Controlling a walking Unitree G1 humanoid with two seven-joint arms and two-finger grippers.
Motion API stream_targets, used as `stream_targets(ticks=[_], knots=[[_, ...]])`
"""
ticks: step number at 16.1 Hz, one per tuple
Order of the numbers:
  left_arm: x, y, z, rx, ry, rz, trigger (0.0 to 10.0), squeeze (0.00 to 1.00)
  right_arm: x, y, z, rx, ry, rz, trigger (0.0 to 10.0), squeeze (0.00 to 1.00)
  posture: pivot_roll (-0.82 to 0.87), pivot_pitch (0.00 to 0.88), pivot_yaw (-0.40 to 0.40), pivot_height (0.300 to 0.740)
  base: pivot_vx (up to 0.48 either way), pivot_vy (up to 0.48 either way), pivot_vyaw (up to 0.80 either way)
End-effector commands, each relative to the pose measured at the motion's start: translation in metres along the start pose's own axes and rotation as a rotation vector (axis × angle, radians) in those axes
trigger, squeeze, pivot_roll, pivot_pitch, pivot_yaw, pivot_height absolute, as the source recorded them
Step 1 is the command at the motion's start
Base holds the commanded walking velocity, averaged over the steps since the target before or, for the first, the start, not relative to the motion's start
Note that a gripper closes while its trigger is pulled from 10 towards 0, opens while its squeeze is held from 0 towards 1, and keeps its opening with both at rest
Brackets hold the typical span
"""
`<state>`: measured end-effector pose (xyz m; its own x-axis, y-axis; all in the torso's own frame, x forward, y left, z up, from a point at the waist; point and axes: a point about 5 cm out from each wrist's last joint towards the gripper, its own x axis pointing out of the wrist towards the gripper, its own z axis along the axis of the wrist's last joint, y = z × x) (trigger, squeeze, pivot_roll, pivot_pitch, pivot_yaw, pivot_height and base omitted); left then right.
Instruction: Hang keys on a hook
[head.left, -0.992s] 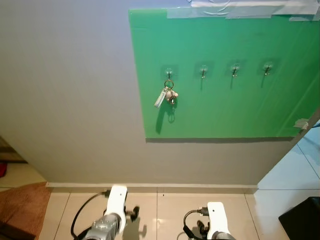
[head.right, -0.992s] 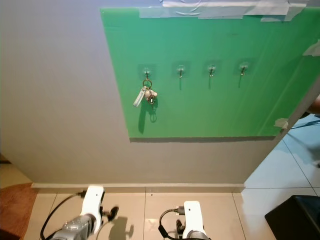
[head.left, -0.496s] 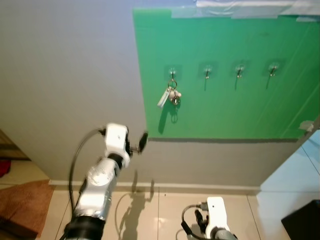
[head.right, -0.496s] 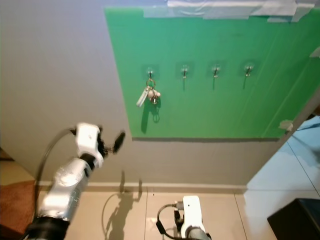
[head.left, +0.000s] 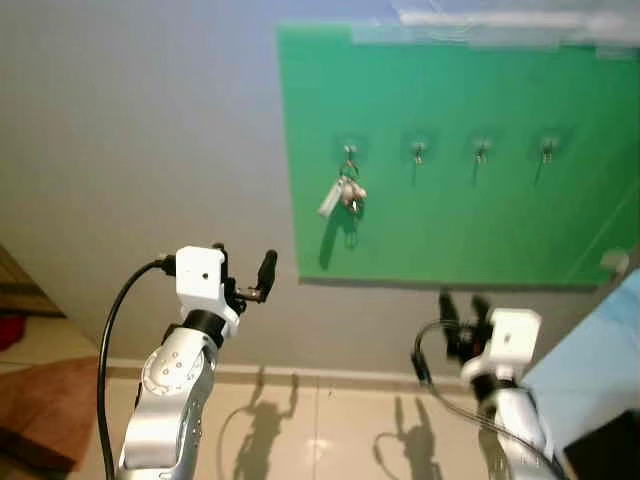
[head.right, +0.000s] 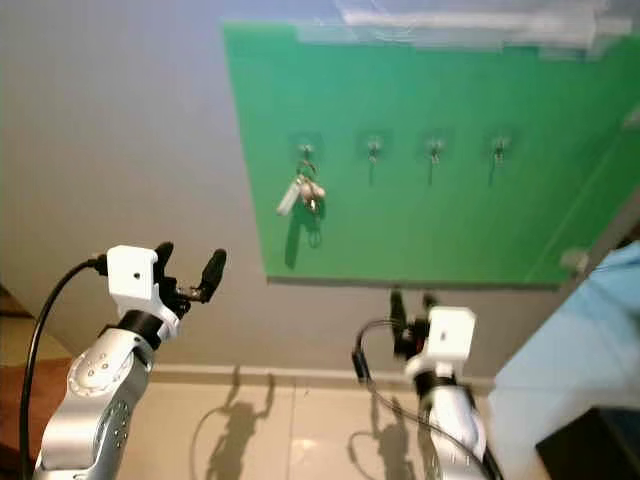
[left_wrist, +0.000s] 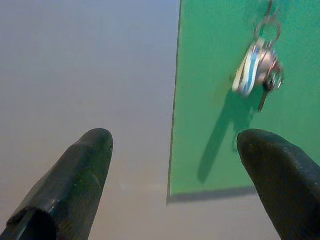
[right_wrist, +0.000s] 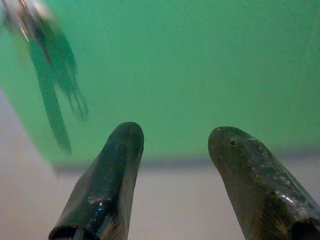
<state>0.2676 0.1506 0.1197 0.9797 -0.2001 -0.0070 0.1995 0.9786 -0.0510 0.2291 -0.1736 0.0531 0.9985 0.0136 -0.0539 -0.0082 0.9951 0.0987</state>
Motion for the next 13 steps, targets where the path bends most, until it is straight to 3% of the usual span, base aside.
stream_targets(ticks=[1, 7, 13], knots=[[0.003, -0.001, -0.003, -0.015, 0.027, 0.012, 10.0, 0.00, 0.008, 0.003, 0.017, 0.011, -0.043, 0.012, 10.0, 0.00, -0.06, 0.000, 0.042, 0.740, 0.000, 0.000, 0.00], [0.010, -0.006, -0.002, 0.035, 0.064, 0.010, 10.0, 0.00, 0.019, 0.015, 0.021, 0.044, 0.029, 0.053, 10.0, 0.00, -0.05, 0.000, 0.046, 0.740, 0.000, 0.000, 0.00], [0.014, -0.010, -0.002, 0.026, 0.074, -0.015, 10.0, 0.00, 0.032, 0.018, 0.016, 0.064, 0.107, 0.085, 10.0, 0.00, -0.04, 0.000, 0.044, 0.740, 0.000, 0.437, 0.00]])
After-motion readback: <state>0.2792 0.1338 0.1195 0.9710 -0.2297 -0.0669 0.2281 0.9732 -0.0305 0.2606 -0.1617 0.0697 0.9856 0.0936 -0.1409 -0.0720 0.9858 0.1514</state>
